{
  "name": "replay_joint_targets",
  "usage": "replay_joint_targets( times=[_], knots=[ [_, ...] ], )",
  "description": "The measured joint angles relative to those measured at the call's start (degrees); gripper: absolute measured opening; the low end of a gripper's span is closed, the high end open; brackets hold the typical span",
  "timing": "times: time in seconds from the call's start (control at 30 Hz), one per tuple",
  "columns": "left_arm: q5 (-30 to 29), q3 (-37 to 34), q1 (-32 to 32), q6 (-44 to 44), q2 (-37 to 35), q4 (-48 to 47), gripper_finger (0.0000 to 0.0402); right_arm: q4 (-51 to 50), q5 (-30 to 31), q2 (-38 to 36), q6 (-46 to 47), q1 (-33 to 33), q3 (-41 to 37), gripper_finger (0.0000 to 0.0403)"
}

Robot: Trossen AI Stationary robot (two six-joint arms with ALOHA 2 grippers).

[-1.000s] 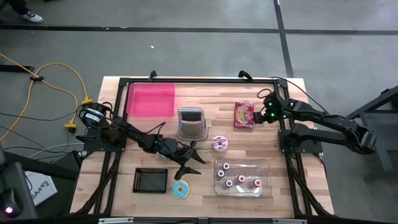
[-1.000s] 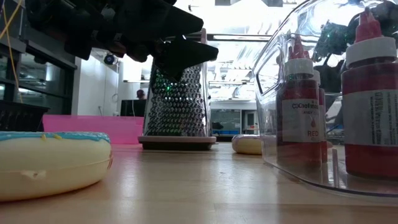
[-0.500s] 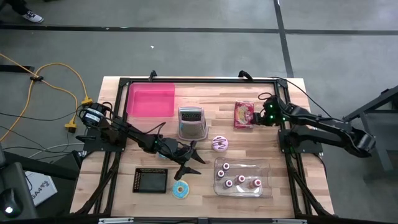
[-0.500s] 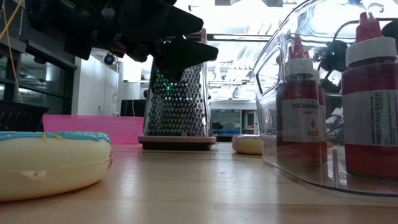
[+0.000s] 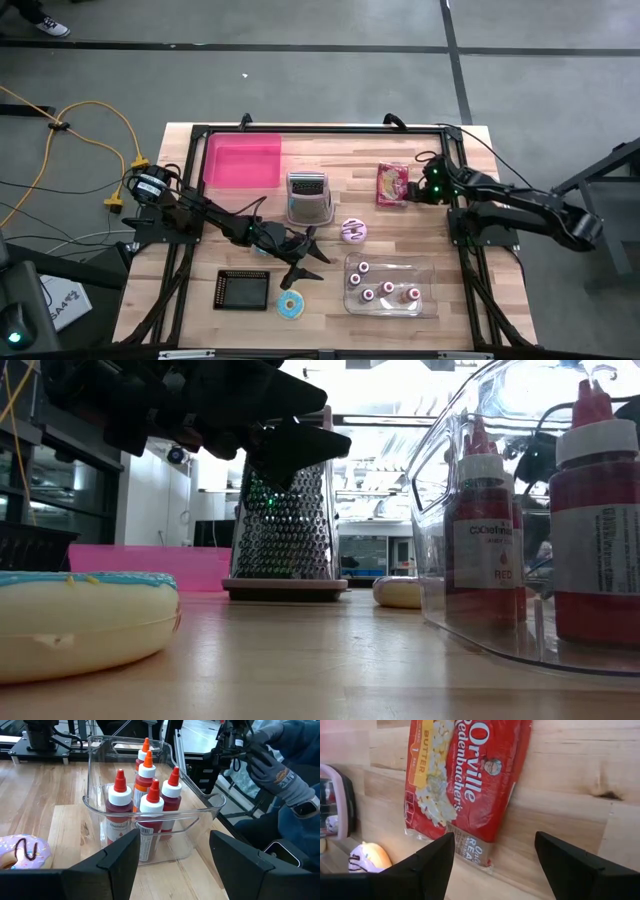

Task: Pick & Place Food Item
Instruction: Put the popcorn bag into the pink bin

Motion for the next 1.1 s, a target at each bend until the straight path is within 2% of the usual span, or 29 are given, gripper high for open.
replay_joint_targets(
  times=[0.67,1.1],
  knots=[
    [0.01,-0.02,-0.01,0.00,0.00,0.00,0.0233,14.43,-3.85,11.42,0.20,0.00,0.09,0.0267],
    [0.02,0.00,-0.02,0.00,0.00,-0.02,0.0233,16.32,-2.88,12.31,0.35,0.07,-0.05,0.0267]
  ],
)
